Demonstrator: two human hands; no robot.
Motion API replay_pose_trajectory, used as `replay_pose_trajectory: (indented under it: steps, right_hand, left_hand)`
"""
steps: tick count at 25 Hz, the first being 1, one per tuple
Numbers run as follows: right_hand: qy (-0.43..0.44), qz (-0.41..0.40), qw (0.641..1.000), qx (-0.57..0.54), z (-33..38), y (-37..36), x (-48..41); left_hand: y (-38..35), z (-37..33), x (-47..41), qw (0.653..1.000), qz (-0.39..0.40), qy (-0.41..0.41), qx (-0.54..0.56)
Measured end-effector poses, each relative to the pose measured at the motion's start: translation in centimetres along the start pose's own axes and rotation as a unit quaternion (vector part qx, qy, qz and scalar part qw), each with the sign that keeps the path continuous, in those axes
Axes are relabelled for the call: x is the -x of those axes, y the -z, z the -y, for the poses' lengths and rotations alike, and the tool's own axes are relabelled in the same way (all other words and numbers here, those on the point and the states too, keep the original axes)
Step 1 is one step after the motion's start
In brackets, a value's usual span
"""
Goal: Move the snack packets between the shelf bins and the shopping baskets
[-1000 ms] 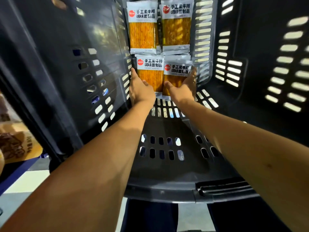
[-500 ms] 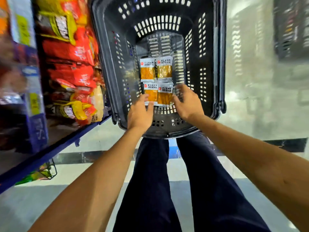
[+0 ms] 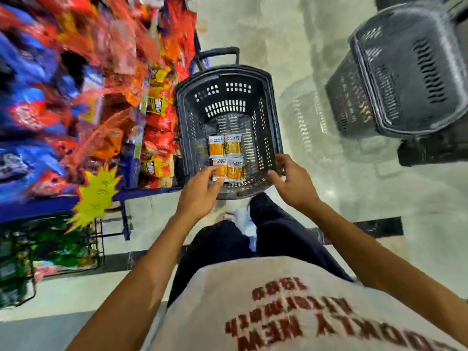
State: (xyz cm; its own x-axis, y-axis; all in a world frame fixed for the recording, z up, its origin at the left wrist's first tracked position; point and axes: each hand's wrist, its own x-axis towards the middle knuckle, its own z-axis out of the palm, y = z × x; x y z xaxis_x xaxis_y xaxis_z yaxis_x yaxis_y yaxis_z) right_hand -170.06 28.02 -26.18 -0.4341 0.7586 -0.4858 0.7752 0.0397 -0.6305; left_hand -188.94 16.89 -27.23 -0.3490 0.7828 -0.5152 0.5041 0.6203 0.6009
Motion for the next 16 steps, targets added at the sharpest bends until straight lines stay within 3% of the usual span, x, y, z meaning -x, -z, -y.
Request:
replay_pose_trajectory:
  steps: [5, 9, 12, 16]
  right_hand:
    - [-0.072, -0.049, 0.993, -0.076, 0.3, -2.3, 9.2]
    - [-0.166, -0.122, 0.97, -0.127, -2.2, -2.9, 16.0]
    - [-0.241, -0.194, 0.937, -0.161, -5.0, -3.0, 20.9]
    - [-0.321, -0.31, 0.86, -0.247, -7.9, -3.5, 27.6]
  left_hand:
    - [0.2, 0.9, 4.7, 0.998, 0.05, -0.025, 0.028]
    - [-2.1, -2.3, 6.1, 0.979, 0.165, -0.116, 0.015]
    - [-5.2, -6.6, 6.4, 0.944, 0.261, -0.198, -0.037]
    - [-10.9, -13.6, 8.2, 0.884, 0.342, -0.305, -0.095]
